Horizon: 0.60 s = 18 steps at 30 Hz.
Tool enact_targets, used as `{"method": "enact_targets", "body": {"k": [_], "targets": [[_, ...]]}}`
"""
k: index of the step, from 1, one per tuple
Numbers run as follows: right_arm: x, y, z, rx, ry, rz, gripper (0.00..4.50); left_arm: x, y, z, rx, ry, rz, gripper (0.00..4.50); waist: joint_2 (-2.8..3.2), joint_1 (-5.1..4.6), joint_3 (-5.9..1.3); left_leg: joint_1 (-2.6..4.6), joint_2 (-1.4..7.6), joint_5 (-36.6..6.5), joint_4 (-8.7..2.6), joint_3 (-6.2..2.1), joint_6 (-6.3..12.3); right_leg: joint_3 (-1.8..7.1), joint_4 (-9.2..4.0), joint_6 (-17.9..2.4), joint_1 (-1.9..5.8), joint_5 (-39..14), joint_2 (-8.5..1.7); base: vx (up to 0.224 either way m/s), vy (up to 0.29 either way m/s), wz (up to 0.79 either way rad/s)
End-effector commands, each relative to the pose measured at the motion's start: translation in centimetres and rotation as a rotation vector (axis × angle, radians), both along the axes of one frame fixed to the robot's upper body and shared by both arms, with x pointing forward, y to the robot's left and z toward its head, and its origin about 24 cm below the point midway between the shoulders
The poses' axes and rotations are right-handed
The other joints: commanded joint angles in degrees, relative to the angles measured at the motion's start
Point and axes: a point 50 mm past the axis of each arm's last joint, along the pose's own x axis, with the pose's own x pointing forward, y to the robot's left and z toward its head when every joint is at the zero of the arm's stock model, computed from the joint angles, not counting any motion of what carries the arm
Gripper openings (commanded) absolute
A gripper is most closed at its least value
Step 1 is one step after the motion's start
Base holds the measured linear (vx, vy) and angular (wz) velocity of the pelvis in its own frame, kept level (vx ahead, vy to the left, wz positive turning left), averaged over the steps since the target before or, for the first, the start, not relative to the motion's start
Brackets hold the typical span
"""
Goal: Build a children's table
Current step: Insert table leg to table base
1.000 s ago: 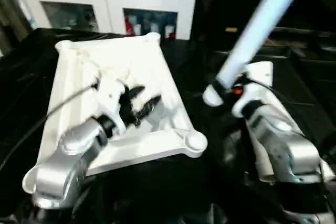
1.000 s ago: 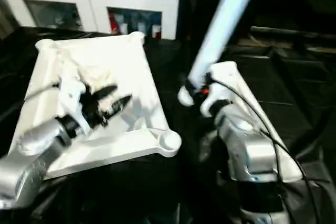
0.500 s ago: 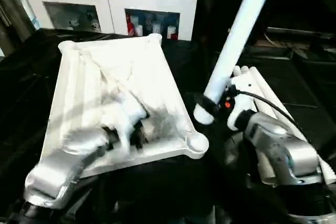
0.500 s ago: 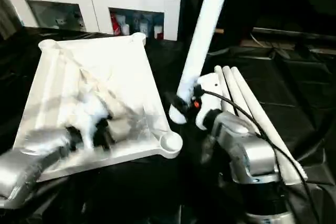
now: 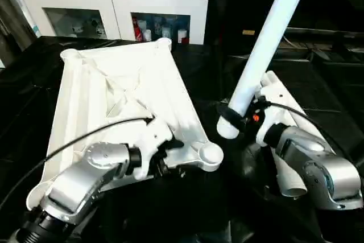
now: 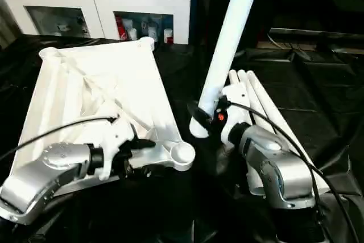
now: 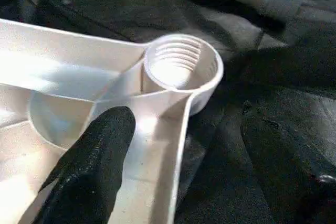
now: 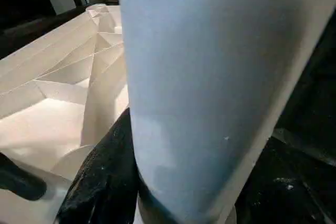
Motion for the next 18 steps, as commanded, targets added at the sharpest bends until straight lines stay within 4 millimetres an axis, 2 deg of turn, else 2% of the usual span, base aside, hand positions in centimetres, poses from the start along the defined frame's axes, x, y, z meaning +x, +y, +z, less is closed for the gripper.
{"method": "enact_targets", "body": {"k": [1,2,3,4,5,6,7,9,10,11,12,13,14,16,18], "targets": [[-0.17,0.27,0.89,-0.001,-0.025,0.021,1.9,-0.09,-0.05,0.06,0.014,0.01,-0.017,3.74,0.3,-0.25,-3.82,0.6,2.46,-11.0,-4.18,-1.03,-1.35,2.87,-5.03,-8.3,2.5,-16.2,-3.91,0.0,0.0,0.0],[-0.23,0.35,0.94,-0.002,-0.024,0.033,1.9,0.15,-0.05,-0.01,0.026,0.003,-0.007,3.74,-0.32,-0.15,-3.81,0.49,2.5,-10.3,-4.21,-1.07,-1.11,2.86,-4.84,-8.3,2.64,-15.8,-3.99,0.0,0.0,0.0],[-0.24,0.37,0.92,-0.003,-0.022,0.036,1.9,0.26,-0.03,-0.05,0.032,-0.001,-0.001,3.74,-0.47,-0.19,-3.79,0.46,2.51,-10.2,-4.21,-1.0,-0.97,2.85,-4.92,-8.2,2.6,-15.9,-3.97,0.0,0.0,0.0],[-0.26,0.4,0.89,-0.004,-0.02,0.041,1.9,0.43,0.01,-0.11,0.042,-0.007,0.007,3.74,-0.27,-0.2,-3.77,0.55,2.52,-10.1,-4.17,-1.01,-0.91,2.85,-4.92,-8.1,2.5,-16.1,-3.97,0.0,0.0,0.0],[-0.31,0.52,0.76,-0.01,-0.015,0.053,1.9,0.55,0.05,-0.25,0.047,0.008,0.018,3.44,-0.56,-0.2,-3.75,0.5,2.44,-10.0,-4.14,-0.94,-0.81,2.86,-4.96,-7.9,2.54,-16.7,-4.02,0.0,0.0,0.0],[-0.31,0.64,0.75,-0.008,-0.013,0.062,1.9,0.54,0.05,-0.23,0.047,0.011,0.013,3.37,-1.0,-0.19,-3.74,0.48,2.42,-9.9,-4.15,-0.89,-0.67,2.85,-5.06,-7.8,2.56,-17.1,-4.03,0.0,0.0,0.0],[-0.31,0.71,0.75,-0.007,-0.012,0.068,1.9,0.54,0.05,-0.21,0.048,0.012,0.009,3.37,-0.62,-0.08,-3.76,0.52,2.49,-9.7,-4.17,-0.99,-0.7,2.84,-4.98,-7.6,2.46,-17.5,-4.14,0.0,0.0,0.0],[-0.15,0.95,0.7,-0.011,-0.011,0.082,1.9,0.53,0.09,-0.29,0.06,0.037,-0.001,3.23,-0.64,-0.09,-3.8,0.5,2.51,-9.4,-4.11,-0.96,-0.66,2.87,-4.98,-7.7,2.42,-16.9,-4.13,0.0,0.0,0.0],[-0.11,1.0,0.68,-0.013,-0.011,0.085,1.9,0.5,0.12,-0.35,0.067,0.047,-0.004,2.98,-0.64,-0.09,-3.84,0.49,2.5,-9.3,-4.12,-0.98,-0.7,2.84,-4.89,-7.9,2.44,-16.5,-4.11,0.0,0.0,0.0],[-0.11,1.0,0.68,-0.013,-0.011,0.085,1.9,0.5,0.12,-0.35,0.067,0.047,-0.004,2.98,-0.68,-0.11,-3.83,0.5,2.5,-9.3,-4.12,-0.98,-0.66,2.85,-4.91,-7.9,2.42,-16.4,-4.09,0.0,0.0,0.0],[-0.1,1.06,0.7,-0.015,-0.01,0.087,1.9,0.45,0.23,-0.42,0.077,0.059,-0.004,2.93,-0.58,-0.13,-3.8,0.47,2.5,-9.4,-4.13,-0.96,-0.76,2.86,-4.87,-8.0,2.44,-16.2,-4.08,0.0,0.0,0.0],[-0.11,1.1,0.72,-0.017,-0.011,0.089,1.9,0.38,0.38,-0.58,0.101,0.067,-0.003,2.86,-0.23,-0.08,-3.84,0.49,2.48,-9.4,-4.11,-1.02,-0.83,2.87,-4.8,-8.1,2.45,-16.0,-4.11,0.0,0.0,0.0],[-0.12,1.11,0.72,-0.019,-0.011,0.089,1.9,0.32,0.44,-0.71,0.113,0.073,-0.005,2.71,-0.47,-0.13,-3.87,0.48,2.46,-9.3,-4.09,-0.98,-0.79,2.87,-4.82,-8.0,2.48,-15.5,-4.04,0.0,0.0,0.0],[-0.14,1.08,0.73,-0.021,-0.012,0.088,1.9,0.24,0.47,-0.87,0.117,0.089,-0.004,2.55,-0.43,-0.1,-3.85,0.44,2.48,-9.2,-4.13,-0.99,-0.84,2.86,-4.83,-8.2,2.51,-15.4,-4.07,0.0,0.0,0.0],[-0.19,1.04,0.71,-0.023,-0.012,0.088,1.9,0.27,0.47,-0.92,0.123,0.082,-0.005,2.44,-0.04,-0.1,-3.89,0.55,2.5,-9.8,-4.12,-1.06,-1.15,2.83,-4.83,-8.5,2.48,-15.3,-4.07,0.0,0.0,0.0]]}}
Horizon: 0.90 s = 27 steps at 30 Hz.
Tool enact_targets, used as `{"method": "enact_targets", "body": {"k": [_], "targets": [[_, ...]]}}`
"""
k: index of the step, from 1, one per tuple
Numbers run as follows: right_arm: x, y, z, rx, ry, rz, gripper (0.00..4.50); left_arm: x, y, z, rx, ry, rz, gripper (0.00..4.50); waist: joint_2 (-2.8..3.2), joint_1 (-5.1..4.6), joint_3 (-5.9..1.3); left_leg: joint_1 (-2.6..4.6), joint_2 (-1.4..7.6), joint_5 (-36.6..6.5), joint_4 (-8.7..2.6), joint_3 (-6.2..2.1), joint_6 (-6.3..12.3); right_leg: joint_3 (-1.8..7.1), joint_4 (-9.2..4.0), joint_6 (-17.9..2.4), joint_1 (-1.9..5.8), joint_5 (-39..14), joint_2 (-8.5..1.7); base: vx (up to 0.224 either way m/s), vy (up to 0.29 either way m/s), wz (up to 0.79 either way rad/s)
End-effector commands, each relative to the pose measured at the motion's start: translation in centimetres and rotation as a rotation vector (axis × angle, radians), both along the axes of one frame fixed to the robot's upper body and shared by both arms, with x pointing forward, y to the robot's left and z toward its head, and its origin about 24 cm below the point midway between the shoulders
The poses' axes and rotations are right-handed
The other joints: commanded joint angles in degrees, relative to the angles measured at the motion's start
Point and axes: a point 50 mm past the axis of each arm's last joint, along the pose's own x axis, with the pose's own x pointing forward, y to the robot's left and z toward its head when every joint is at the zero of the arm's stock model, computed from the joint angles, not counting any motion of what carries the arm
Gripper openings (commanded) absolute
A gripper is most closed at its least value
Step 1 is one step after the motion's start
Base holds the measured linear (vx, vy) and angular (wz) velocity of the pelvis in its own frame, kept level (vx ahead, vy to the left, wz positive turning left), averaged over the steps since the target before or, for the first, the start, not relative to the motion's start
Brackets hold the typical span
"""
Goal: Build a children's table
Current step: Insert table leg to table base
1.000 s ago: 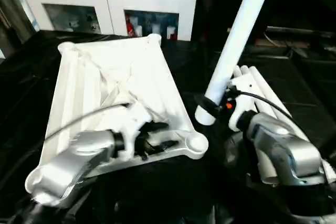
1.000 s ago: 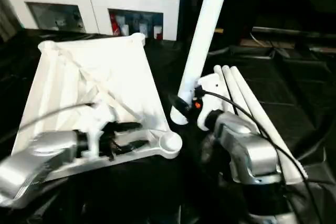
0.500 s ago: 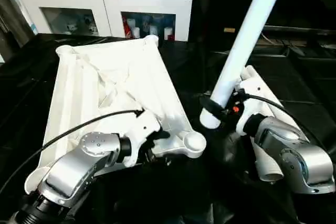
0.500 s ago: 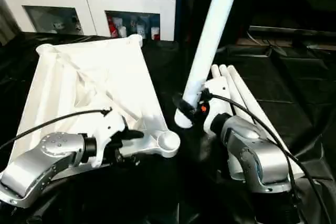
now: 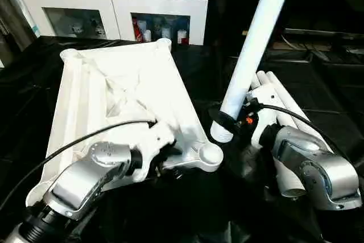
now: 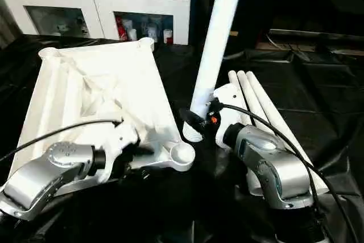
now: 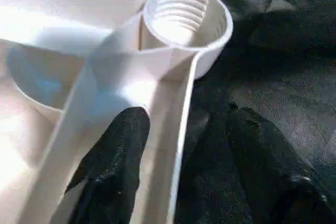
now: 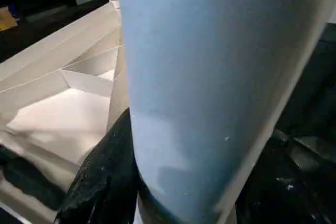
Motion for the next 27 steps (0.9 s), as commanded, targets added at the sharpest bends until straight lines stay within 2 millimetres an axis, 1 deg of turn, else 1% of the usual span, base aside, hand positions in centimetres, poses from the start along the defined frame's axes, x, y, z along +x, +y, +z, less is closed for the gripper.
{"method": "enact_targets", "body": {"k": [1,2,3,8,9,14,15,16,18,19,22,23,25,26,27], "targets": [[0.03,0.01,0.44,-0.008,-0.013,0.009,1.9,0.23,0.15,0.05,0.023,-0.009,0.001,2.26,0.2,-0.1,-3.72,0.55,2.49,-10.0,-4.16,-1.03,-1.17,2.82,-4.88,-8.5,2.5,-15.2,-4.02,0.0,0.0,0.0],[0.03,0.01,0.44,-0.008,-0.013,0.009,1.9,0.23,0.15,0.05,0.023,-0.009,0.001,2.26,0.12,-0.11,-3.72,0.54,2.47,-10.1,-4.16,-1.03,-1.18,2.82,-4.88,-8.5,2.54,-15.2,-4.01,0.0,0.0,0.0],[0.0,0.02,0.42,-0.008,-0.011,0.012,1.9,0.32,0.13,0.08,0.023,-0.012,0.004,2.08,0.09,-0.06,-3.74,0.55,2.46,-10.0,-4.14,-1.02,-1.15,2.83,-4.88,-8.5,2.58,-15.3,-4.05,0.0,0.0,0.0],[-0.12,0.11,0.38,-0.006,-0.009,0.021,1.9,0.61,0.21,0.09,0.027,-0.008,0.023,1.86,0.11,-0.06,-3.72,0.54,2.45,-10.1,-4.14,-1.04,-1.08,2.81,-4.91,-8.6,2.58,-15.5,-4.03,0.0,0.0,0.0],[-0.17,0.16,0.34,-0.009,-0.008,0.025,1.9,0.62,0.29,0.02,0.03,-0.006,0.024,1.66,0.03,-0.04,-3.76,0.54,2.42,-9.9,-4.1,-1.02,-1.0,2.82,-4.9,-8.5,2.6,-15.5,-4.04,0.0,0.0,0.0],[-0.22,0.23,0.28,-0.009,-0.006,0.031,1.9,0.54,0.39,-0.11,0.033,0.001,0.025,1.44,0.04,-0.04,-3.8,0.52,2.45,-9.5,-4.08,-1.02,-0.9,2.82,-4.8,-8.9,2.63,-14.5,-4.05,0.0,0.0,0.0],[-0.24,0.27,0.24,-0.011,-0.005,0.035,1.9,0.5,0.46,-0.2,0.038,0.006,0.027,1.32,0.06,-0.02,-3.82,0.49,2.45,-9.4,-4.06,-1.02,-0.88,2.83,-4.78,-8.9,2.67,-14.4,-4.09,0.0,0.0,0.0],[-0.24,0.3,0.21,-0.012,-0.004,0.038,1.9,0.49,0.5,-0.26,0.041,0.01,0.03,1.18,-0.12,-0.01,-3.82,0.48,2.47,-9.1,-4.07,-1.01,-0.73,2.82,-4.71,-8.9,2.68,-14.2,-4.07,0.0,0.0,0.0],[-0.24,0.32,0.22,-0.012,-0.005,0.041,1.9,0.52,0.57,-0.3,0.042,0.012,0.038,1.06,-0.06,-0.02,-3.78,0.45,2.47,-9.1,-4.05,-1.01,-0.65,2.83,-4.75,-8.9,2.67,-14.4,-4.09,0.0,0.0,0.0],[-0.22,0.32,0.23,-0.012,-0.005,0.041,1.9,0.56,0.58,-0.31,0.043,0.013,0.042,0.96,-0.18,-0.01,-3.79,0.45,2.45,-9.0,-4.05,-0.98,-0.63,2.82,-4.79,-8.9,2.68,-14.5,-4.08,0.0,0.0,0.0],[-0.2,0.35,0.23,-0.012,-0.005,0.045,1.9,0.6,0.7,-0.36,0.047,0.015,0.046,0.66,-0.08,0.02,-3.77,0.52,2.51,-9.3,-4.08,-1.01,-0.69,2.83,-4.8,-8.8,2.6,-15.1,-4.11,0.0,0.0,0.0],[-0.2,0.37,0.24,-0.012,-0.005,0.047,1.9,0.61,0.76,-0.4,0.051,0.016,0.047,0.66,-0.1,0.04,-3.74,0.51,2.48,-9.5,-4.07,-0.99,-0.7,2.84,-4.89,-8.7,2.6,-15.5,-4.12,0.0,0.0,0.0],[-0.23,0.48,0.24,-0.011,-0.007,0.057,1.9,0.69,0.86,-0.38,0.052,0.011,0.052,0.5,-0.06,0.05,-3.72,0.51,2.49,-9.6,-4.1,-1.01,-0.72,2.83,-4.9,-8.6,2.59,-15.7,-4.12,0.0,0.0,0.0],[-0.24,0.49,0.24,-0.011,-0.007,0.058,1.9,0.71,0.87,-0.36,0.052,0.01,0.052,0.39,-0.26,0.02,-3.74,0.5,2.49,-9.6,-4.11,-1.0,-0.68,2.82,-4.9,-8.5,2.63,-15.8,-4.1,0.0,0.0,0.0],[-0.23,0.52,0.25,-0.01,-0.007,0.061,1.9,0.84,0.87,-0.26,0.049,0.002,0.062,0.3,-0.22,0.07,-3.77,0.52,2.51,-9.4,-4.1,-1.01,-0.66,2.82,-4.84,-8.5,2.61,-15.6,-4.14,0.0,0.0,0.0]]}}
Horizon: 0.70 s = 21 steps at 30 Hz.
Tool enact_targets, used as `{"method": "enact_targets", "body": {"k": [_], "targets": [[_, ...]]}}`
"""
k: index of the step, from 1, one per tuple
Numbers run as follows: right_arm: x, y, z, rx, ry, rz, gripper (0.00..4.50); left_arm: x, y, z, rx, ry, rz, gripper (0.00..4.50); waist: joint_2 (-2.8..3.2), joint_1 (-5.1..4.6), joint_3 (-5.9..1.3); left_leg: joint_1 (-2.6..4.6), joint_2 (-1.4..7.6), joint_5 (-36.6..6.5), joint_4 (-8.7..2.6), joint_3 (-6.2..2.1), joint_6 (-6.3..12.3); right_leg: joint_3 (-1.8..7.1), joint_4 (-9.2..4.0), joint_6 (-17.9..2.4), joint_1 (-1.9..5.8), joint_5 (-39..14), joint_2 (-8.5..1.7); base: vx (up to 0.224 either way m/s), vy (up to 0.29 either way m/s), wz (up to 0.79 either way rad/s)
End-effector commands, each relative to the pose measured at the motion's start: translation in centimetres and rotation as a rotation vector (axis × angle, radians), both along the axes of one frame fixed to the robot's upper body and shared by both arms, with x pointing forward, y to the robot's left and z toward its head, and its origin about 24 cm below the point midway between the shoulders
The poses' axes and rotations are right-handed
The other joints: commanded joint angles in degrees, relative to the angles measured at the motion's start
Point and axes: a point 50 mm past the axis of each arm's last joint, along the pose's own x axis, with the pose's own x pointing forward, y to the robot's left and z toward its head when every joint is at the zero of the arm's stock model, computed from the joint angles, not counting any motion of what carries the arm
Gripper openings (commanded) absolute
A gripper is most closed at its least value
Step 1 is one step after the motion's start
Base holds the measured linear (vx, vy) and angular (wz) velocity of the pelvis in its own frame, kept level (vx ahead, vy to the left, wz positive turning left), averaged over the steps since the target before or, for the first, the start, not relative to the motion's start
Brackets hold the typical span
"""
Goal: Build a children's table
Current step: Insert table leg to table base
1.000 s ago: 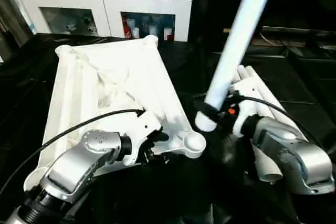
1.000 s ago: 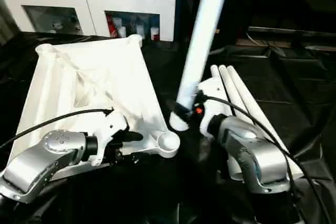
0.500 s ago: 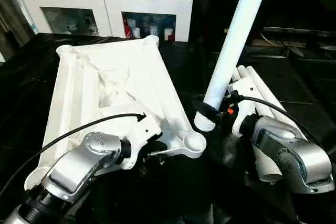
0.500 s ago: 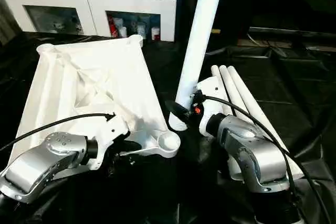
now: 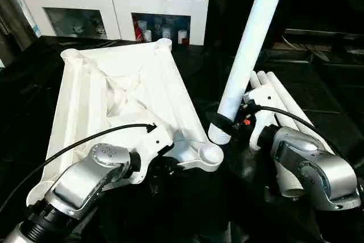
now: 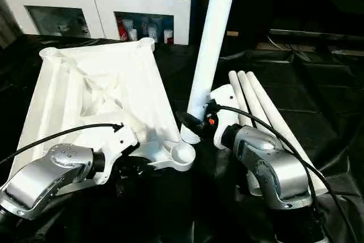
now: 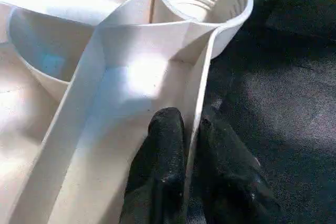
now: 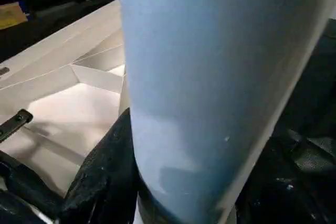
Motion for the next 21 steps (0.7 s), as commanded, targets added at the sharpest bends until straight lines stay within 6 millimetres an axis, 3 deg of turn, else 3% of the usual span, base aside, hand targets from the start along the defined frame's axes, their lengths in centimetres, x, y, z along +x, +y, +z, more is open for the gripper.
{"method": "enact_targets", "body": {"k": [1,5,10,16,21], "targets": [[0.0,0.1,0.4,-0.005,-0.015,0.02,1.9,0.7,0.5,0.5,0.019,-0.03,0.049,0.23,-0.21,-0.04,-3.77,0.49,2.52,-9.2,-4.1,-1.03,-0.6,2.82,-4.79,-8.5,2.6,-15.3,-4.12,0.0,0.0,0.0],[0.0,0.1,0.5,-0.005,-0.017,0.02,1.9,1.2,0.6,0.8,0.031,-0.043,0.104,0.04,-0.3,-0.39,-3.84,0.25,2.4,-8.3,-4.0,-1.03,-0.49,2.79,-4.63,-9.1,2.86,-13.3,-4.11,0.0,0.0,0.0],[0.1,0.0,0.6,0.0,-0.02,0.021,1.9,1.2,0.1,1.3,0.019,-0.042,0.146,0.0,-0.42,-1.04,-3.83,0.05,2.26,-7.8,-3.83,-1.05,0.04,2.68,-4.76,-8.9,3.03,-14.6,-4.12,0.0,0.0,0.0],[0.3,-0.1,0.7,0.002,-0.019,0.041,1.9,1.2,-1.4,1.7,-0.076,-0.162,0.043,0.0,-0.36,-0.77,-3.86,0.22,2.36,-8.1,-3.77,-1.0,0.67,2.73,-5.12,-8.4,2.72,-15.4,-4.01,0.0,0.0,0.0],[0.8,0.1,0.6,-0.002,-0.014,0.056,1.9,1.5,-1.4,1.5,-0.1,-0.146,0.047,0.0,-0.4,-0.78,-3.92,0.31,2.46,-8.3,-3.84,-0.95,0.46,2.7,-4.8,-9.1,2.68,-13.7,-4.04,0.0,0.0,0.0]]}}
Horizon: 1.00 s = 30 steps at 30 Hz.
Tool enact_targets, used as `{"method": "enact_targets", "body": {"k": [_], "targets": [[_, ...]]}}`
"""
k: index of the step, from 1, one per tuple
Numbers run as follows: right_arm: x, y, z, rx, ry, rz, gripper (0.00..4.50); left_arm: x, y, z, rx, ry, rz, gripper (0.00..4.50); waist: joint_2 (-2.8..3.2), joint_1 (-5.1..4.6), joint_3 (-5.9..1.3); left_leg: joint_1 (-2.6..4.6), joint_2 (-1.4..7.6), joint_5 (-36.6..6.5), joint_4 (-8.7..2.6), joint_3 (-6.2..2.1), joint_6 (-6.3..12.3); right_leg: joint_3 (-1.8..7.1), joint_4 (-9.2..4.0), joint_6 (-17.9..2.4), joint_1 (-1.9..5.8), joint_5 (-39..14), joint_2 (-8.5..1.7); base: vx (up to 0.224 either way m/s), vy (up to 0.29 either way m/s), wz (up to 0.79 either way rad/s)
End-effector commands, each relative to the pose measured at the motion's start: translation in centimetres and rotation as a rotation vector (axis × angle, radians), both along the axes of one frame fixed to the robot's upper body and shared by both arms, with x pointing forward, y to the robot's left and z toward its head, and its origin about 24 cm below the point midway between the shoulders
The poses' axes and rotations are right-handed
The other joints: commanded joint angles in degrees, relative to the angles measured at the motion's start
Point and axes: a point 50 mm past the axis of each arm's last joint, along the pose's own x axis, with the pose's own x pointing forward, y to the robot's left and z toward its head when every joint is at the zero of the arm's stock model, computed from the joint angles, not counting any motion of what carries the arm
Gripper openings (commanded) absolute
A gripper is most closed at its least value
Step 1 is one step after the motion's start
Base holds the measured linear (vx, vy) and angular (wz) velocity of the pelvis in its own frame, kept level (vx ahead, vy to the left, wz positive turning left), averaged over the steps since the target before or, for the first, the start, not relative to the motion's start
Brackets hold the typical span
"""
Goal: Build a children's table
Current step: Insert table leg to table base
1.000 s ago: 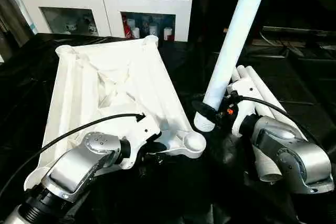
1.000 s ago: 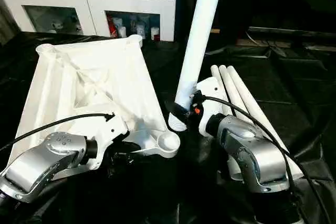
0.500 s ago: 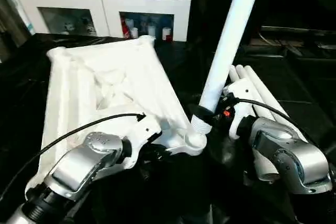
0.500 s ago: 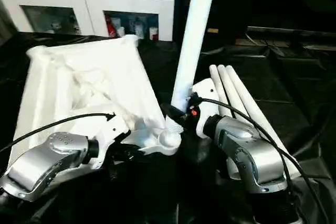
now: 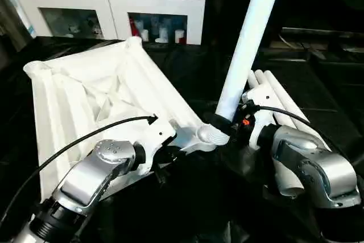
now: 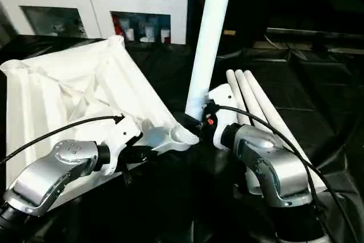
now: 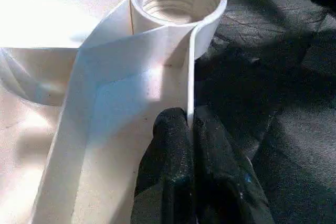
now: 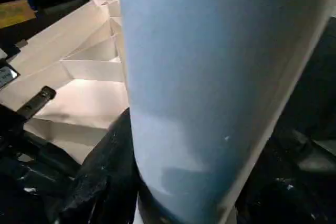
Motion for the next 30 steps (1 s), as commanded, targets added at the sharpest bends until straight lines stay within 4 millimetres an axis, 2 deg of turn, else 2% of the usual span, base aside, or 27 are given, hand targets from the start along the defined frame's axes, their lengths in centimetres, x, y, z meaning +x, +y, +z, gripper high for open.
{"method": "enact_targets", "body": {"k": [1,2,5,7,8,9,10,11,13,14,15,16,21,22,24,28,30], "targets": [[0.6,0.1,0.2,-0.006,-0.012,0.023,1.9,0.3,-0.5,0.9,-0.071,-0.036,-0.036,0.0,-0.34,0.17,-3.9,0.39,2.38,-8.3,-3.84,-0.96,0.27,2.7,-4.74,-9.2,2.77,-13.9,-4.06,0.0,0.0,0.0],[0.8,0.2,0.1,-0.011,-0.009,0.031,1.9,0.4,-0.5,0.7,-0.075,-0.031,-0.037,0.0,-0.67,0.16,-3.92,0.36,2.35,-8.4,-3.75,-0.85,0.41,2.72,-4.86,-9.2,2.77,-14.1,-4.12,0.0,0.0,0.0],[1.2,0.6,-0.2,-0.014,0.004,0.054,1.9,0.3,-0.4,0.3,-0.067,-0.015,-0.055,0.0,-0.85,0.22,-3.85,0.25,2.44,-7.9,-3.81,-0.9,0.55,2.76,-4.74,-9.1,2.85,-14.7,-4.25,0.0,0.0,0.0],[1.4,0.8,-0.5,-0.011,0.013,0.06,1.9,0.2,-0.3,-0.1,-0.065,-0.002,-0.072,0.0,-0.74,0.23,-3.83,0.33,2.44,-8.1,-3.8,-0.9,0.59,2.74,-4.8,-9.0,2.77,-15.3,-4.27,0.0,0.0,0.0],[1.5,0.9,-0.5,-0.007,0.017,0.065,1.9,0.1,-0.3,-0.3,-0.063,0.003,-0.077,0.0,-0.87,0.26,-3.87,0.31,2.43,-7.9,-3.78,-0.87,0.74,2.75,-4.8,-8.9,2.78,-15.3,-4.28,0.0,0.0,0.0],[1.6,1.0,-0.7,-0.006,0.022,0.064,1.9,0.1,-0.2,-0.6,-0.047,0.01,-0.084,0.0,-1.36,0.16,-3.84,0.26,2.44,-7.8,-3.81,-0.81,0.86,2.75,-4.84,-8.9,2.8,-15.4,-4.28,0.0,0.0,0.0],[1.7,1.1,-0.8,-0.006,0.03,0.072,1.9,0.1,-0.1,-0.9,-0.039,0.016,-0.086,0.0,-1.1,0.23,-3.78,0.27,2.41,-7.9,-3.83,-0.84,0.9,2.73,-4.87,-8.7,2.73,-16.4,-4.32,0.0,0.0,0.0],[1.7,1.2,-0.9,-0.006,0.035,0.078,1.9,0.1,-0.1,-1.0,-0.035,0.02,-0.087,0.0,-1.28,0.22,-3.77,0.32,2.44,-8.1,-3.82,-0.8,0.9,2.75,-4.95,-8.5,2.68,-16.8,-4.34,0.0,0.0,0.0],[1.8,1.5,-1.2,-0.012,0.046,0.096,1.9,0.2,0.0,-1.4,-0.022,0.03,-0.096,0.0,-1.07,0.28,-3.69,0.52,2.53,-8.9,-3.91,-0.85,0.57,2.74,-5.04,-8.2,2.51,-18.3,-4.38,0.0,0.0,0.0],[1.9,1.6,-1.3,-0.015,0.047,0.101,1.9,0.3,0.0,-1.5,-0.017,0.031,-0.103,0.0,-1.35,0.26,-3.64,0.54,2.5,-9.2,-3.93,-0.83,0.5,2.76,-5.1,-8.0,2.5,-19.2,-4.41,0.0,0.0,0.0],[2.2,1.7,-1.5,-0.016,0.049,0.105,1.9,0.4,0.0,-1.5,-0.008,0.029,-0.112,0.0,-1.22,0.26,-3.62,0.62,2.57,-9.6,-3.97,-0.83,0.28,2.79,-5.16,-7.9,2.37,-19.7,-4.45,0.0,0.0,0.0],[2.2,1.8,-1.5,-0.016,0.05,0.107,1.9,0.4,0.0,-1.5,-0.005,0.028,-0.115,0.0,-1.5,0.17,-3.61,0.52,2.56,-9.8,-4.01,-0.85,0.28,2.74,-5.21,-7.8,2.43,-20.1,-4.46,0.0,0.0,0.0],[2.4,2.3,-2.0,-0.054,0.067,0.141,1.9,0.8,0.1,-1.5,0.006,0.019,-0.134,0.0,-1.47,0.39,-3.57,0.78,2.61,-10.6,-4.06,-0.87,-0.04,2.8,-5.43,-7.0,2.18,-22.2,-4.53,0.0,0.0,0.0],[2.4,2.4,-2.2,-0.075,0.067,0.147,1.9,0.9,0.2,-1.5,0.016,0.016,-0.14,0.0,-2.18,0.36,-3.56,0.63,2.59,-10.6,-4.09,-0.81,-0.02,2.76,-5.52,-6.6,2.27,-22.8,-4.54,0.0,0.0,0.0],[2.5,2.4,-2.4,-0.076,0.069,0.148,1.9,0.9,0.3,-1.5,0.033,0.012,-0.157,0.0,-1.7,0.46,-3.5,0.7,2.65,-11.3,-4.19,-0.97,-0.33,2.77,-5.59,-6.2,2.11,-24.4,-4.7,0.0,0.0,0.0],[2.7,2.3,-2.5,-0.08,0.078,0.147,1.9,0.9,0.4,-1.6,0.05,0.013,-0.181,0.0,-1.87,0.46,-3.49,1.0,2.73,-13.6,-4.33,-1.11,-0.89,2.74,-5.85,-5.5,1.82,-26.6,-4.75,0.0,0.0,0.0],[2.7,2.2,-2.6,-0.089,0.084,0.149,1.9,1.0,0.5,-1.6,0.055,0.013,-0.189,0.0,-1.87,0.38,-3.49,0.89,2.73,-13.8,-4.41,-1.17,-1.0,2.73,-5.87,-5.6,1.89,-26.5,-4.73,0.0,0.0,0.0]]}}
